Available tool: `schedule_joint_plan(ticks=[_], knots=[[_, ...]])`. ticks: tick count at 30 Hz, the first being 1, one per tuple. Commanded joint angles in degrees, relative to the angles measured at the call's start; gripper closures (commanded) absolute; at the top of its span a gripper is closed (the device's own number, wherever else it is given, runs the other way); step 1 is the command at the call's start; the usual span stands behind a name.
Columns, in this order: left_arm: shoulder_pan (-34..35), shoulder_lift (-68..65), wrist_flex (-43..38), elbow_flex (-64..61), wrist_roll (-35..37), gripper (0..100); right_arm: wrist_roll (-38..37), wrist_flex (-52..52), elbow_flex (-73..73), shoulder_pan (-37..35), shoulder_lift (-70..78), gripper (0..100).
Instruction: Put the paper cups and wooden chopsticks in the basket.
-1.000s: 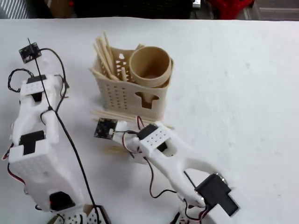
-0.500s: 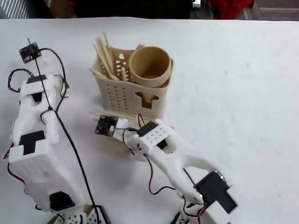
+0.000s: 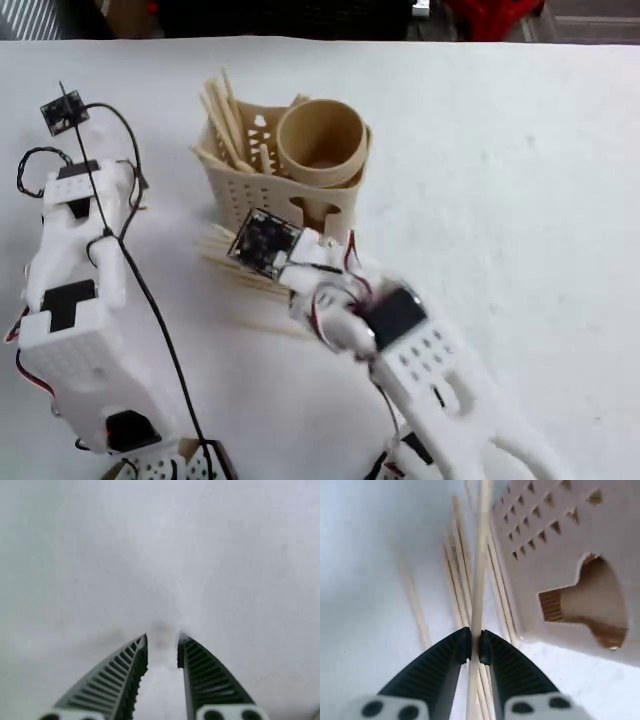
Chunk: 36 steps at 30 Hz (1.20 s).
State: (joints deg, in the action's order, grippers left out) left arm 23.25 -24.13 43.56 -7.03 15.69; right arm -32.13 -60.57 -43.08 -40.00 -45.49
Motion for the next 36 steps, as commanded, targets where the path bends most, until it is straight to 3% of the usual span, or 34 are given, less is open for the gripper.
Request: schedule_joint_plan(ticks=[1, 5, 12, 15, 24, 30, 36], knots=[[0.48, 0.48, -0.88, 2.37, 0.09, 88, 3.08, -3.03, 12.22, -1.71, -5.05, 98.3], [0.48, 0.48, -0.88, 2.29, 0.09, 88, 9.05, 3.56, 24.62, -1.54, -2.42, 98.1], [0.48, 0.48, -0.88, 2.29, 0.09, 88, 10.29, 34.33, 31.30, -1.63, 7.78, 98.1], [0.48, 0.48, -0.88, 2.29, 0.09, 88, 10.20, 42.07, 34.37, -1.80, 13.67, 98.1], [0.31, 0.48, -0.88, 2.29, 0.09, 88, 10.64, 43.12, 45.10, -1.63, 29.93, 98.0], [0.22, 0.48, -0.88, 2.37, 0.09, 88, 10.64, 42.68, 43.60, -1.63, 29.58, 88.9], [0.31, 0.48, -0.88, 2.29, 0.09, 88, 10.46, 40.31, 43.87, -1.63, 27.65, 92.3]])
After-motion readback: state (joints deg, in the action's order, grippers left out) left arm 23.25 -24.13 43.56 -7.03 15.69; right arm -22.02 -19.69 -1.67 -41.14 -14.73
